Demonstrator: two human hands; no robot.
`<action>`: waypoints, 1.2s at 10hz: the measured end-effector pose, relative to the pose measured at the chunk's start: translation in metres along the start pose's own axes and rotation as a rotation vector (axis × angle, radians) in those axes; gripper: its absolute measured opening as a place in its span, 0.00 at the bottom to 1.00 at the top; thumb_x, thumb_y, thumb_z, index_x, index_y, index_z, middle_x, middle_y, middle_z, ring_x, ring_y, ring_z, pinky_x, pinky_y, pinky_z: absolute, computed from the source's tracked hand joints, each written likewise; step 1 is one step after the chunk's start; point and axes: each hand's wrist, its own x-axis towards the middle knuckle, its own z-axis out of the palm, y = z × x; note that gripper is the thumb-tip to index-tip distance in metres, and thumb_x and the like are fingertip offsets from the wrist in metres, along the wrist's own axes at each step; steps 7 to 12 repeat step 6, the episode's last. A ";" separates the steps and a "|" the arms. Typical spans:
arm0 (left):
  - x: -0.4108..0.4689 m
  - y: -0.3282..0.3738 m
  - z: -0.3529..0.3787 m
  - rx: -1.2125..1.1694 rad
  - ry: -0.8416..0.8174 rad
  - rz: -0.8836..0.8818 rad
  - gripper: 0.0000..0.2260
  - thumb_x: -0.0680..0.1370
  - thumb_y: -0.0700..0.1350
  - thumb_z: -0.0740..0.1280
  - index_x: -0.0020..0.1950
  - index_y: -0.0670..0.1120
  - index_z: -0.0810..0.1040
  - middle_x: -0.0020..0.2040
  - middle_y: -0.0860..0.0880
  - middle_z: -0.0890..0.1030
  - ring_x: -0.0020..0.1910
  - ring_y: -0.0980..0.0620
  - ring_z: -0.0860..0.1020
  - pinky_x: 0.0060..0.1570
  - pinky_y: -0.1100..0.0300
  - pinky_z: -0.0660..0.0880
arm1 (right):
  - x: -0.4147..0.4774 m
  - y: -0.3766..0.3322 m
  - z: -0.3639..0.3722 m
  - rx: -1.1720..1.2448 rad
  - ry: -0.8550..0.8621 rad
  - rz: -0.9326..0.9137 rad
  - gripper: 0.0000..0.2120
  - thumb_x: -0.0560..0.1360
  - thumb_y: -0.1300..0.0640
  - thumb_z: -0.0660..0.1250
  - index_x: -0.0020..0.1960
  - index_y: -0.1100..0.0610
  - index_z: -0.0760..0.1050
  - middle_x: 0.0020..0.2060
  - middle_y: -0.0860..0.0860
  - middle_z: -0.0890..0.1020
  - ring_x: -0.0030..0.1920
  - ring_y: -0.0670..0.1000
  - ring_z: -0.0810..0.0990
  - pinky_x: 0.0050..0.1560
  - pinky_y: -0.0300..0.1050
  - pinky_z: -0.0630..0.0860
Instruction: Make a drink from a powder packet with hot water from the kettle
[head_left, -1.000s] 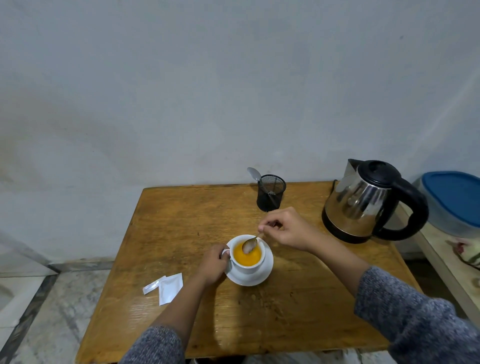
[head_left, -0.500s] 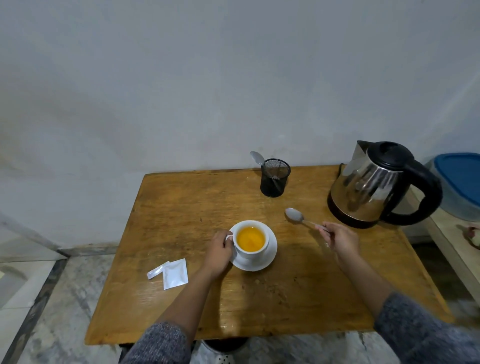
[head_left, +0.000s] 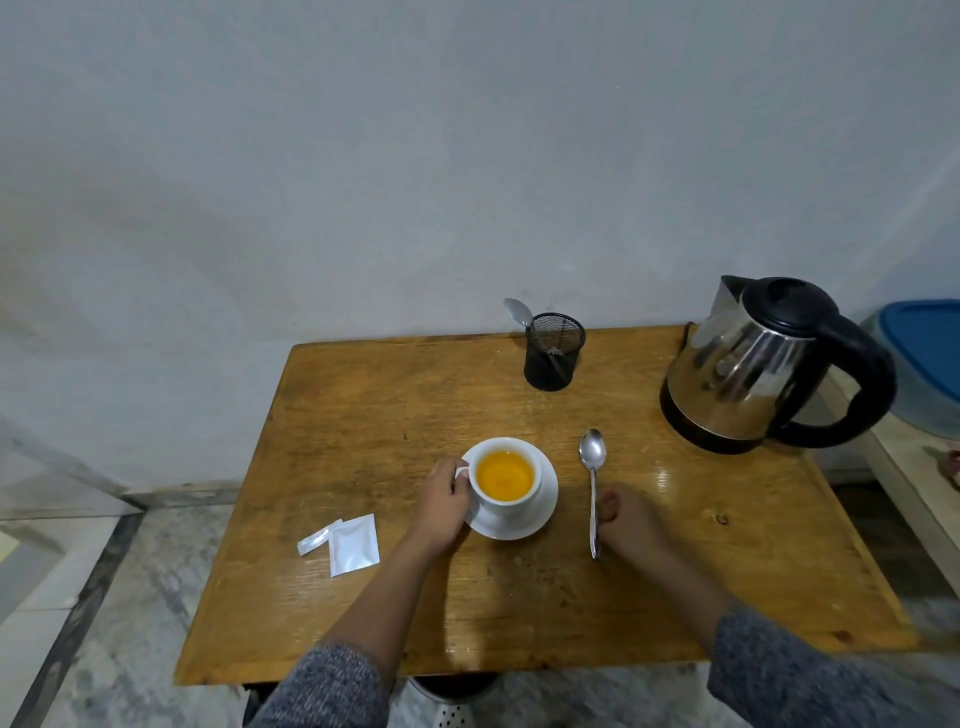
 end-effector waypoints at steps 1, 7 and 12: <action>-0.002 0.000 0.002 0.014 0.028 0.019 0.13 0.81 0.47 0.56 0.61 0.45 0.74 0.60 0.45 0.76 0.56 0.51 0.73 0.53 0.58 0.69 | 0.004 0.004 0.005 -0.102 -0.007 -0.065 0.09 0.69 0.68 0.67 0.48 0.58 0.77 0.45 0.54 0.81 0.46 0.53 0.80 0.44 0.47 0.80; -0.016 -0.047 -0.008 0.590 -0.034 -0.037 0.24 0.82 0.46 0.50 0.76 0.45 0.48 0.79 0.44 0.45 0.77 0.46 0.42 0.75 0.54 0.48 | 0.006 0.034 -0.010 -0.605 -0.090 -0.131 0.27 0.81 0.51 0.51 0.76 0.46 0.43 0.77 0.53 0.41 0.76 0.57 0.39 0.76 0.58 0.50; -0.016 -0.047 -0.008 0.590 -0.034 -0.037 0.24 0.82 0.46 0.50 0.76 0.45 0.48 0.79 0.44 0.45 0.77 0.46 0.42 0.75 0.54 0.48 | 0.006 0.034 -0.010 -0.605 -0.090 -0.131 0.27 0.81 0.51 0.51 0.76 0.46 0.43 0.77 0.53 0.41 0.76 0.57 0.39 0.76 0.58 0.50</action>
